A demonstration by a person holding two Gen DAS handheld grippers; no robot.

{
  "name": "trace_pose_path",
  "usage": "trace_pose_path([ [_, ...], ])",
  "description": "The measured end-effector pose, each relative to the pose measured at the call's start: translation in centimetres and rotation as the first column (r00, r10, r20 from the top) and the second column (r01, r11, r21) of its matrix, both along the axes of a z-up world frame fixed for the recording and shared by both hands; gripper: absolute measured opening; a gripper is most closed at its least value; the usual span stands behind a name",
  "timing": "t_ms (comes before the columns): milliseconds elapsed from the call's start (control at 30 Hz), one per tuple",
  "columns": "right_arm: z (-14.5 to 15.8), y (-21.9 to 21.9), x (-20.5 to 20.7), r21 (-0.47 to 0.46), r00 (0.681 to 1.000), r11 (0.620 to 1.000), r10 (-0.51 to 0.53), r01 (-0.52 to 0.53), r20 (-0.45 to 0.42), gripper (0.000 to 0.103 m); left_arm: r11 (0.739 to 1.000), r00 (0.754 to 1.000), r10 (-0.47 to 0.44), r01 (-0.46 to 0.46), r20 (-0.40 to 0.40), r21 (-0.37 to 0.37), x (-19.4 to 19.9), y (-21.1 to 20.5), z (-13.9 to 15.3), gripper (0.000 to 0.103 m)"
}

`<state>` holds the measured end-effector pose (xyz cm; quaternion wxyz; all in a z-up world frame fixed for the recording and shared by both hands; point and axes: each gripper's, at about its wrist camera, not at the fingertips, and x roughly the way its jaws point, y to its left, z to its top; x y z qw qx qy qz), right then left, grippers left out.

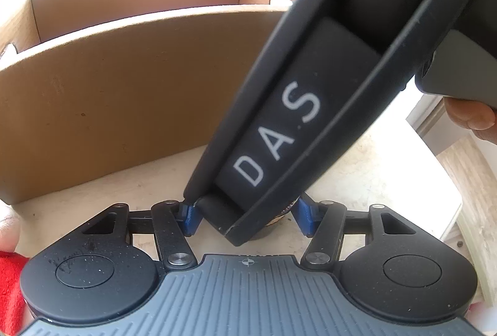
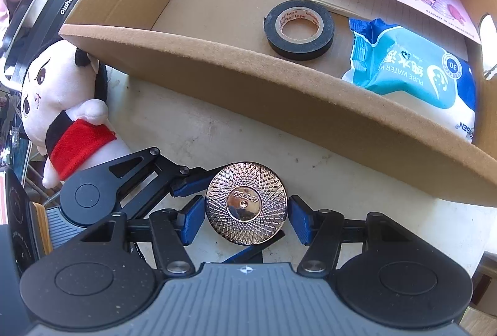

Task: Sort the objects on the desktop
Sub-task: 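Lift the copper tin with the right gripper toward the box, then lower the copper tin into the box beside the tape roll and open the right gripper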

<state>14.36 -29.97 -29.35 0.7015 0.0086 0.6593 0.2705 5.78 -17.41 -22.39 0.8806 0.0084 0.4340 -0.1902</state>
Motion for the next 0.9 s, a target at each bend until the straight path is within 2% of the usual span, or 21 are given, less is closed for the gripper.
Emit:
trace_pose_path([
  [167, 2.6, 0.2, -0.2, 0.000, 1.000, 1.000, 0.001, -0.001, 0.003, 0.062, 1.000, 1.000, 0.011, -0.011, -0.005, -0.008, -0.8, -0.1, 1.4, 0.058],
  [267, 4.9, -0.5, 0.8, 0.012, 1.000, 1.000, -0.003, 0.003, 0.008, 0.062, 1.000, 1.000, 0.025, -0.025, -0.001, -0.009, -1.3, 0.2, 3.4, 0.058],
  [300, 5.6, 0.1, -0.3, 0.019, 1.000, 1.000, -0.006, 0.006, 0.013, 0.062, 1.000, 1.000, 0.027, -0.027, 0.002, -0.007, -1.4, 0.3, 4.0, 0.058],
  [600, 12.3, 2.2, 3.5, 0.109, 0.995, 0.994, -0.026, 0.016, 0.093, 0.062, 0.997, 0.996, 0.049, -0.053, 0.080, 0.050, -1.7, 1.8, 12.7, 0.058],
  [733, 13.4, 3.0, 6.4, 0.142, 0.991, 0.990, -0.031, 0.012, 0.129, 0.062, 0.994, 0.991, 0.059, -0.070, 0.124, 0.088, -0.4, 2.5, 15.6, 0.057],
  [900, 12.2, 3.9, 10.1, 0.164, 0.992, 0.986, -0.029, 0.009, 0.121, 0.062, 0.988, 0.990, 0.065, -0.082, 0.129, 0.132, 2.4, 3.3, 16.6, 0.057],
])
